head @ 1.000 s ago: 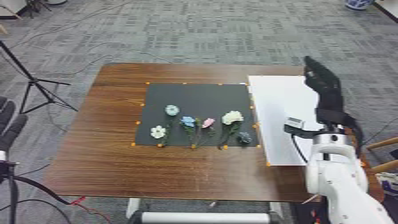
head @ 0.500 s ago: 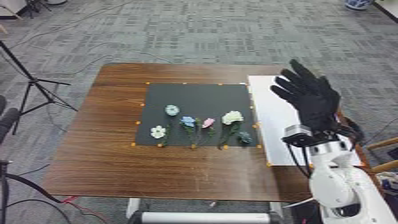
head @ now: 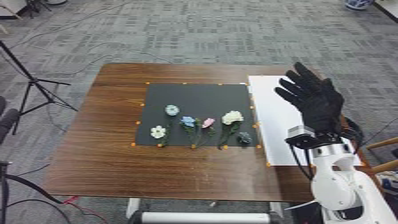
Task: Arrange flowers
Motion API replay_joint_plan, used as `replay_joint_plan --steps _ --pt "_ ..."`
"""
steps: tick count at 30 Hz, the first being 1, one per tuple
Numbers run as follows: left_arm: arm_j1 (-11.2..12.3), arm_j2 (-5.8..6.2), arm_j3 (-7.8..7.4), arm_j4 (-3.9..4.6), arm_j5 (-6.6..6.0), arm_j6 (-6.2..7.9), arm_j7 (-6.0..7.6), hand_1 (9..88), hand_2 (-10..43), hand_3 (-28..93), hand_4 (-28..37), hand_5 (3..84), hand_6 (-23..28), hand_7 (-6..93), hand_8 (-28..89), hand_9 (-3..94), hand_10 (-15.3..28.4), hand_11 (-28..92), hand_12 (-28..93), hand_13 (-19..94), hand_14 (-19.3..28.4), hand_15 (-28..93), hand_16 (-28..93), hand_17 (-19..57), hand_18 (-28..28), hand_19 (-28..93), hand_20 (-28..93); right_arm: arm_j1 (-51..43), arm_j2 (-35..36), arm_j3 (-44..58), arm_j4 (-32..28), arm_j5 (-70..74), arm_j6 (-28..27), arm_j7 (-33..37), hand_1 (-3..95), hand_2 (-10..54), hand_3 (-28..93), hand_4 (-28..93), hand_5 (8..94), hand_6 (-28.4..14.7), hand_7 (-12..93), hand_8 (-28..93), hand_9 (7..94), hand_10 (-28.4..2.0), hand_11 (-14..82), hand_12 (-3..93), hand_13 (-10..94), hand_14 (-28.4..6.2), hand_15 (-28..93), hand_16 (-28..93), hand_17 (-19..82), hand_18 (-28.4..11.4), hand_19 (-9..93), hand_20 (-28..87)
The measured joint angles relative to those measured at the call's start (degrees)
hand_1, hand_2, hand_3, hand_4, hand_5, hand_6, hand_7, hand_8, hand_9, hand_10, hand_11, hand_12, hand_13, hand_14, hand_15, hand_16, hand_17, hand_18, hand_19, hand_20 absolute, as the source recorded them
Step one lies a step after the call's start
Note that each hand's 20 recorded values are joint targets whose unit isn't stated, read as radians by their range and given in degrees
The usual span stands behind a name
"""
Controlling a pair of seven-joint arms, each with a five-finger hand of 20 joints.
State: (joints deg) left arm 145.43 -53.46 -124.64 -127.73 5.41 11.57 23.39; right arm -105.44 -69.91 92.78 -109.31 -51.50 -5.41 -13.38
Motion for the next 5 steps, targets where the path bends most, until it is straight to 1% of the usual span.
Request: replay_joint_plan --steps 5 --pt "0.0 -0.06 -0.07 0.00 0.03 -0.04 0.02 19.3 20.0 65 -28.3 32.5 4.9 3.8 -7 28.5 9.3 4 9 17 6.8 8 -4 -3.6 6.5 13 9 0.0 0.1 0.0 0.0 -0.1 0.0 0.0 7.1 9.6 79 -28 42.3 -3.1 8 -10 39.8 -13.8 4.0 9.0 27 -14.8 13 12 10 -18.4 31 15"
